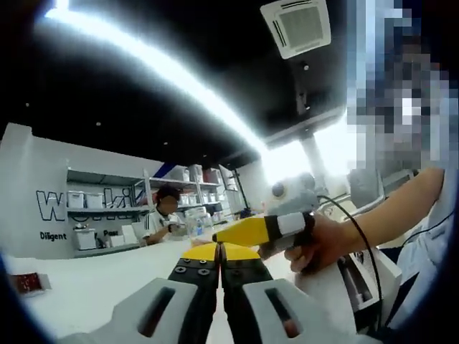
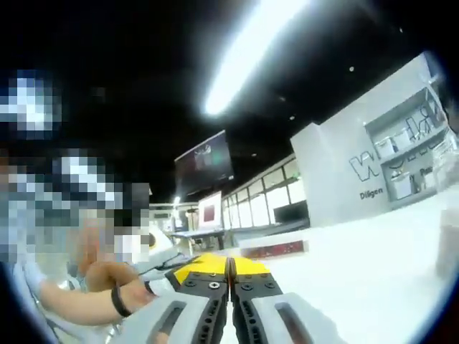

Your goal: Tear open the coffee pouch, take out the coffee, and pour the coffee from the pouch into the cup

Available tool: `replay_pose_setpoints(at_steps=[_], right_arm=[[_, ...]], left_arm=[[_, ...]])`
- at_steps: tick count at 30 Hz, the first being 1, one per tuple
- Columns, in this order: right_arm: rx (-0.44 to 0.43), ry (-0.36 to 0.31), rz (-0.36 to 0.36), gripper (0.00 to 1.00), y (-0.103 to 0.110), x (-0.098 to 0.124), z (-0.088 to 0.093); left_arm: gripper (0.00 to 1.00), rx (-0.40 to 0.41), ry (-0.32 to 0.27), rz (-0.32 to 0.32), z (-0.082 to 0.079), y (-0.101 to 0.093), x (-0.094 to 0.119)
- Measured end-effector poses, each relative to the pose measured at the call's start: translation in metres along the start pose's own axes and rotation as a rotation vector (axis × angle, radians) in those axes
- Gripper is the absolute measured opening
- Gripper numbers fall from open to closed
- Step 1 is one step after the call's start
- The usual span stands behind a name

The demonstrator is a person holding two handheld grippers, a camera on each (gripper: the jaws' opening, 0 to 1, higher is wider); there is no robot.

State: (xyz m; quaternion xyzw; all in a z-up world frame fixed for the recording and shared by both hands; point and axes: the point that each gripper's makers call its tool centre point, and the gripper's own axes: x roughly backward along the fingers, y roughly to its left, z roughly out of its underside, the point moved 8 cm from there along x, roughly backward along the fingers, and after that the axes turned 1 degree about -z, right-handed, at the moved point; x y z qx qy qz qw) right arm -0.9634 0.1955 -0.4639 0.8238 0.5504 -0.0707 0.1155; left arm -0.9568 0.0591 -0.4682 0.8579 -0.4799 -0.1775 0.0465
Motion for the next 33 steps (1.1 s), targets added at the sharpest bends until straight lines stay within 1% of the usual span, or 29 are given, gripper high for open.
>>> replay_pose_setpoints(at_steps=[1, 3, 6, 7, 10, 15, 16, 17, 18, 19, 20, 21, 22, 24, 26, 33], right_arm=[[0.001, 0.005, 0.006, 0.0, 0.0, 0.0, 0.001], [0.022, 0.045, 0.045, 0.0, -0.001, -0.001, 0.004], [0.031, 0.056, 0.059, 0.0, -0.002, -0.003, 0.005], [0.029, 0.061, 0.061, 0.0, -0.007, -0.003, 0.005], [0.029, 0.072, 0.075, 0.0, -0.013, -0.003, 0.005], [0.049, 0.097, 0.105, 0.0, -0.013, -0.003, 0.007], [0.066, 0.111, 0.137, 0.0, -0.016, -0.003, 0.008], [0.066, 0.123, 0.161, 0.0, -0.018, -0.002, 0.01], [0.064, 0.126, 0.15, 0.0, -0.017, -0.003, 0.01], [0.063, 0.122, 0.149, 0.0, -0.018, -0.003, 0.01], [0.054, 0.11, 0.138, 0.0, -0.018, -0.002, 0.008], [0.057, 0.101, 0.133, 0.0, -0.017, -0.002, 0.007], [0.055, 0.104, 0.134, 0.0, -0.017, -0.003, 0.007], [0.064, 0.119, 0.147, 0.0, -0.018, -0.003, 0.009], [0.076, 0.121, 0.153, 0.0, -0.018, -0.004, 0.009], [0.098, 0.138, 0.178, 0.0, -0.019, -0.003, 0.009]], left_arm=[[0.03, 0.005, 0.005, -0.001, 0.0, 0.001, 0.0], [0.03, 0.02, 0.036, -0.006, 0.003, 0.002, 0.0], [0.02, 0.03, 0.052, -0.008, 0.005, 0.001, 0.001], [0.02, 0.027, 0.058, -0.01, 0.006, 0.001, 0.001], [0.02, 0.025, 0.073, -0.016, 0.007, 0.001, 0.0], [0.02, 0.003, 0.098, -0.022, 0.008, 0.001, 0.001], [0.02, -0.01, 0.106, -0.018, 0.009, 0.0, 0.0], [0.02, -0.017, 0.114, 0.001, 0.01, -0.003, -0.001], [0.02, -0.023, 0.122, 0.003, 0.011, -0.007, -0.003], [0.02, -0.027, 0.125, -0.009, 0.01, -0.006, -0.002], [0.02, -0.008, 0.11, -0.023, 0.009, -0.003, 0.0], [0.02, -0.006, 0.105, -0.012, 0.008, -0.003, 0.001], [0.02, 0.0, 0.108, -0.004, 0.009, -0.004, 0.0], [0.02, -0.011, 0.123, -0.008, 0.01, -0.005, -0.002], [0.02, 0.014, 0.125, -0.013, 0.01, -0.004, 0.0], [0.02, 0.034, 0.135, -0.008, 0.012, -0.003, -0.001]])
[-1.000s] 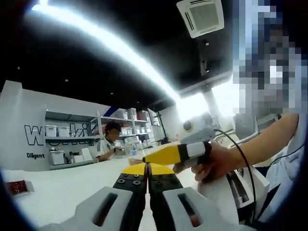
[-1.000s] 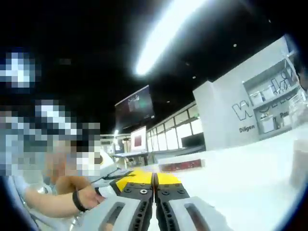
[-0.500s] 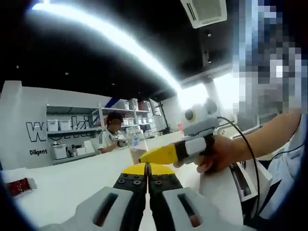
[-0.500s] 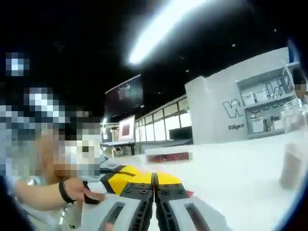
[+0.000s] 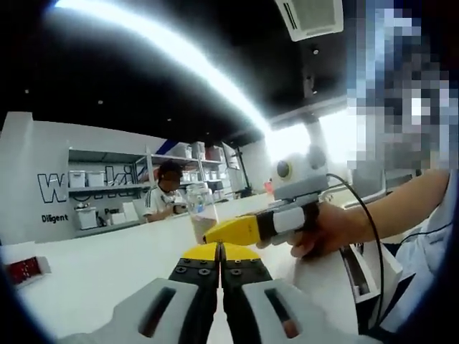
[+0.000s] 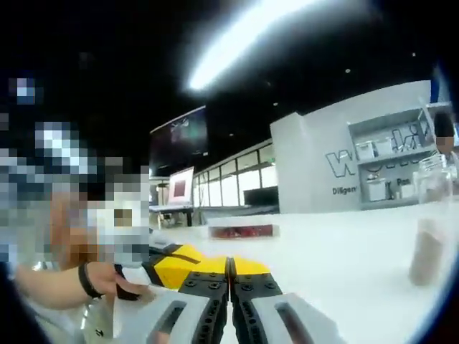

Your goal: Tear open the coffee pouch, take out the coffee, and pour the coffee from the pouch into the cup

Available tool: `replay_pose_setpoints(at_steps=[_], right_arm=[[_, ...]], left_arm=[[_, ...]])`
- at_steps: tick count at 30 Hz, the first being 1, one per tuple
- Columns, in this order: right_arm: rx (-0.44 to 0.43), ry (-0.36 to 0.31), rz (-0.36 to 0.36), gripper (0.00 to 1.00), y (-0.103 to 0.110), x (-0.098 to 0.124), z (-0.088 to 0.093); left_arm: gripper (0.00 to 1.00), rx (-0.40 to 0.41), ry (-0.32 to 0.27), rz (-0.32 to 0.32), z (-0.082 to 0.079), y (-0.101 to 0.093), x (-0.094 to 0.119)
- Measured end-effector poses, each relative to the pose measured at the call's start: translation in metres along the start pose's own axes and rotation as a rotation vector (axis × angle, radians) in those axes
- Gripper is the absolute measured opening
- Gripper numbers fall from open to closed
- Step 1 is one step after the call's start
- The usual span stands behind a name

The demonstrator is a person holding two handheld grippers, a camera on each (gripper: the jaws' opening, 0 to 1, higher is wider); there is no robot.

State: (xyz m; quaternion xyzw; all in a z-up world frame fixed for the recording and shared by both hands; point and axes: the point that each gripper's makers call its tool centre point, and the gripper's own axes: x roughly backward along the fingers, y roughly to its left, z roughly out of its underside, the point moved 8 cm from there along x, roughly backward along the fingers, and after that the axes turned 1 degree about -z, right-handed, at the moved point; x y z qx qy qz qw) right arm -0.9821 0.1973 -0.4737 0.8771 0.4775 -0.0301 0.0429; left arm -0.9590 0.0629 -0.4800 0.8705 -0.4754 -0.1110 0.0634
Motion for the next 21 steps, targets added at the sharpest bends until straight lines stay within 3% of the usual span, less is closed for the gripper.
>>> replay_pose_setpoints(at_steps=[10, 15, 16, 18, 21], right_arm=[[0.038, 0.035, 0.056, 0.0, -0.005, -0.002, 0.003], [0.041, 0.01, 0.039, 0.0, -0.002, 0.0, 0.001], [0.015, -0.011, 0.03, 0.0, 0.0, 0.002, 0.0], [-0.036, -0.019, 0.022, 0.0, -0.001, 0.004, -0.001], [-0.079, -0.06, -0.004, 0.01, 0.001, 0.008, -0.003]], left_arm=[[0.02, -0.001, 0.022, 0.007, 0.003, -0.002, -0.001], [0.02, 0.008, 0.015, 0.009, 0.002, -0.002, 0.001], [0.03, 0.0, -0.011, -0.001, 0.0, -0.001, 0.002], [0.03, -0.021, -0.002, -0.039, 0.002, 0.003, 0.002], [0.04, -0.054, 0.01, -0.019, 0.003, -0.004, 0.0]])
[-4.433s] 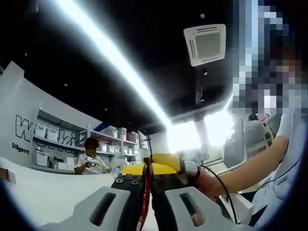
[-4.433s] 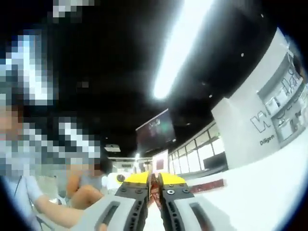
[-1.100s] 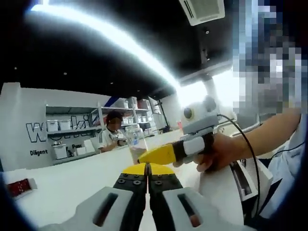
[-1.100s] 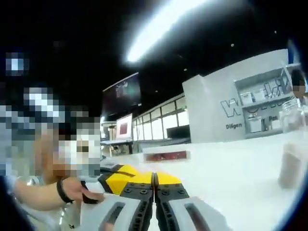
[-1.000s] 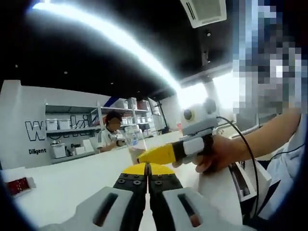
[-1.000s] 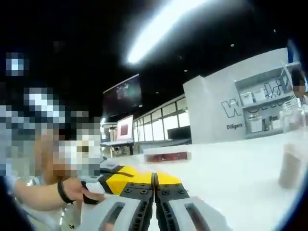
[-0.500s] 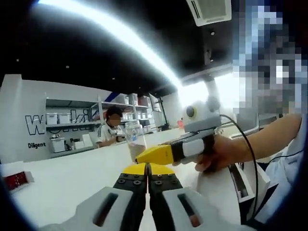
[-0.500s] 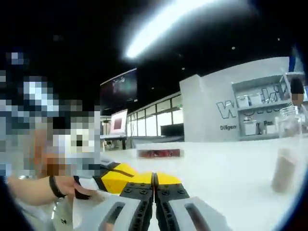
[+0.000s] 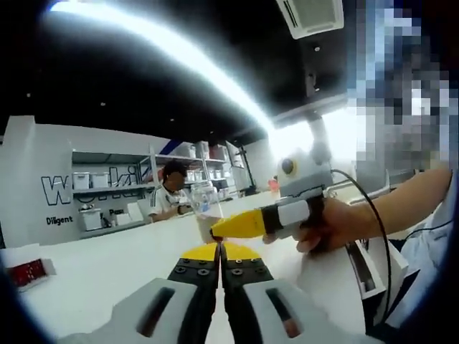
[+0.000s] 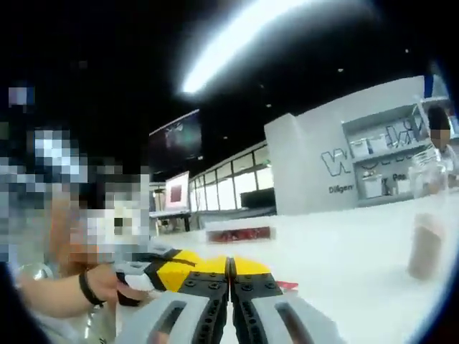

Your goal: Tear open the coffee pouch, take out the coffee, and pour the coffee from the pouch into the cup

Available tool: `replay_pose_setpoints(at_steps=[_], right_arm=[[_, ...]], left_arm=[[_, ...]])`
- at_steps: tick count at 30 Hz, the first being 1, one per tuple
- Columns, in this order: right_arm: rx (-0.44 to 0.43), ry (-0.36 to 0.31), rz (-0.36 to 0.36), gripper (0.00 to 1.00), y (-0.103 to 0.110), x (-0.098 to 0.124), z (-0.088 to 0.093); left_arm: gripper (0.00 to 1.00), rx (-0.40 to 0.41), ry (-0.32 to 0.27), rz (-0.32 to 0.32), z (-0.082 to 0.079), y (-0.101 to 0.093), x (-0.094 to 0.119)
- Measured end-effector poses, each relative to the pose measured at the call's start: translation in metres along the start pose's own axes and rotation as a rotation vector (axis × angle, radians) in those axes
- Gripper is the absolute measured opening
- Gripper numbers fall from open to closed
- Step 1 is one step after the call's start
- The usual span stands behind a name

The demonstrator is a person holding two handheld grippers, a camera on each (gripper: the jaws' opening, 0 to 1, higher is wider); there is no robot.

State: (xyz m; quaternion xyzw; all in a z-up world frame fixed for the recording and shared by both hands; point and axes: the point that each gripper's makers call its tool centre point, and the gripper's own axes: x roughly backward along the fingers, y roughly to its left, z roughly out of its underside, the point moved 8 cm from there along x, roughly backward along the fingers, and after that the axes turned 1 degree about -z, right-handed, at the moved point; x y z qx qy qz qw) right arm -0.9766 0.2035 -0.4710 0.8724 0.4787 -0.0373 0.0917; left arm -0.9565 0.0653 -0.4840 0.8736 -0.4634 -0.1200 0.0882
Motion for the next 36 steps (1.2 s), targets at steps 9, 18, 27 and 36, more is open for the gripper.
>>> replay_pose_setpoints(at_steps=[9, 18, 27, 36], right_arm=[[-0.024, -0.01, -0.046, 0.01, 0.004, 0.0, 0.0], [-0.044, -0.013, -0.086, 0.01, 0.007, 0.0, 0.0], [-0.07, -0.026, -0.097, 0.02, 0.006, 0.002, -0.001], [-0.06, -0.016, -0.102, 0.02, 0.004, -0.001, 0.0]], left_arm=[[0.1, -0.035, -0.02, -0.011, -0.002, -0.003, 0.002], [0.11, -0.049, -0.011, -0.029, -0.003, -0.006, 0.003], [0.06, -0.044, -0.005, -0.017, -0.003, -0.011, 0.004], [0.04, -0.043, 0.006, 0.006, -0.002, -0.018, 0.005]])
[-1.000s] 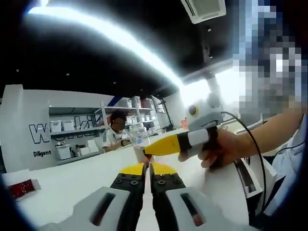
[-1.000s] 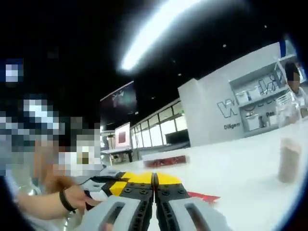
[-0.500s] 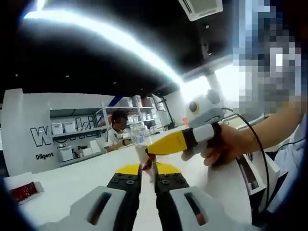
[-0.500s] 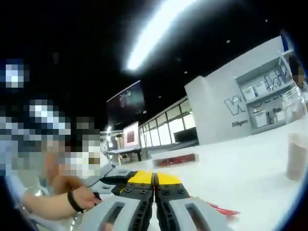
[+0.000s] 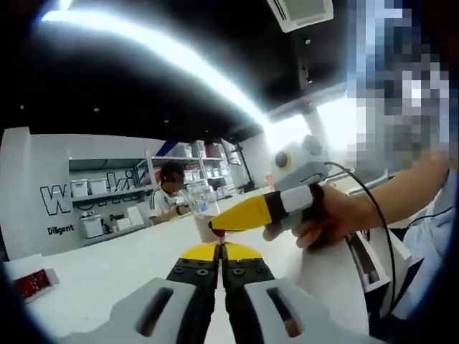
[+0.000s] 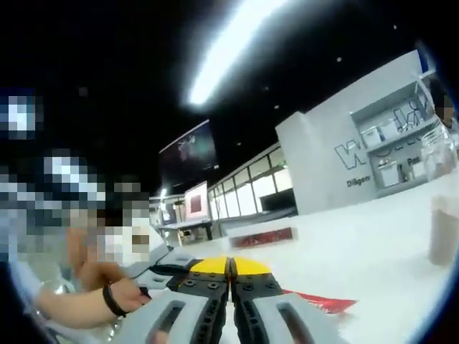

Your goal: Tear open the coffee pouch, take out the coffee, and pour the coffee from the pouch into the cup

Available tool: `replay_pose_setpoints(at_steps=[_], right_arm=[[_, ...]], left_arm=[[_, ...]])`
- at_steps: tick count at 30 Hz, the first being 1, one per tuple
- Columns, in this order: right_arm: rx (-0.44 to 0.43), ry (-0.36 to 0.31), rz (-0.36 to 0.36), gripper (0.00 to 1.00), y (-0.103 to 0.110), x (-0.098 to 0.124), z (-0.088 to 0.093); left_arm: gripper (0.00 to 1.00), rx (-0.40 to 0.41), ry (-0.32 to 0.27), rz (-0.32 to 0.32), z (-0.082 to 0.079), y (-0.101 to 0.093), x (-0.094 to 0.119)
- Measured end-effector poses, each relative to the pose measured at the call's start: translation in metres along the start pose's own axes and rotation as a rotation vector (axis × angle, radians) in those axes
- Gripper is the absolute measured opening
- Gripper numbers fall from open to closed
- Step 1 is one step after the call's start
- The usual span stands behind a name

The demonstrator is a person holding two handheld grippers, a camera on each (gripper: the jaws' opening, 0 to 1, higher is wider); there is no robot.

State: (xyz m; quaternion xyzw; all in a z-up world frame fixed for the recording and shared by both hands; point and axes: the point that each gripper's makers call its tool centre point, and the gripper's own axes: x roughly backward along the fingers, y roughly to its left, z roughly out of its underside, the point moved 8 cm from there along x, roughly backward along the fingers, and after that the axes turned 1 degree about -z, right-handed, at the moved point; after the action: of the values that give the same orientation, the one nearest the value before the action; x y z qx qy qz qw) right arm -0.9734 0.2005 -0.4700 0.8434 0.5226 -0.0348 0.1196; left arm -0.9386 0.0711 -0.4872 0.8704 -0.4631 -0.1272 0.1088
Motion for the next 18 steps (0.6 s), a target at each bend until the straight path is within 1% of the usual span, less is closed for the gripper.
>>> replay_pose_setpoints(at_steps=[1, 2, 5, 8, 9, 11, 13, 15, 18], right_arm=[[0.005, -0.002, -0.005, 0.02, 0.001, 0.0, 0.0], [0.023, -0.008, -0.015, 0.02, 0.001, -0.001, 0.0], [0.124, -0.028, -0.033, 0.02, 0.002, -0.001, 0.001], [0.129, -0.04, -0.03, 0.03, 0.004, 0.0, 0.0], [0.124, -0.047, -0.034, 0.04, 0.001, 0.0, -0.003], [0.114, -0.063, -0.047, 0.1, 0.001, 0.0, -0.004], [0.115, -0.065, -0.049, 0.15, 0.004, 0.001, -0.004], [0.115, -0.07, -0.072, 0.15, 0.006, 0.0, -0.004], [0.127, -0.052, -0.098, 0.16, 0.009, -0.001, -0.001]], left_arm=[[0.04, 0.009, 0.0, 0.002, 0.0, 0.0, 0.0], [0.04, 0.014, -0.001, 0.003, 0.001, 0.006, -0.001], [0.04, 0.012, -0.003, 0.001, 0.001, 0.008, -0.002], [0.04, 0.014, -0.001, -0.001, 0.002, 0.008, -0.002], [0.04, 0.014, -0.002, 0.0, 0.002, 0.009, -0.002], [0.04, 0.016, -0.005, 0.001, 0.002, 0.009, -0.002], [0.04, 0.018, -0.007, 0.0, 0.002, 0.01, -0.002], [0.04, 0.025, -0.01, 0.005, 0.002, 0.011, -0.002], [0.04, 0.021, -0.021, 0.018, 0.001, 0.01, -0.002]])
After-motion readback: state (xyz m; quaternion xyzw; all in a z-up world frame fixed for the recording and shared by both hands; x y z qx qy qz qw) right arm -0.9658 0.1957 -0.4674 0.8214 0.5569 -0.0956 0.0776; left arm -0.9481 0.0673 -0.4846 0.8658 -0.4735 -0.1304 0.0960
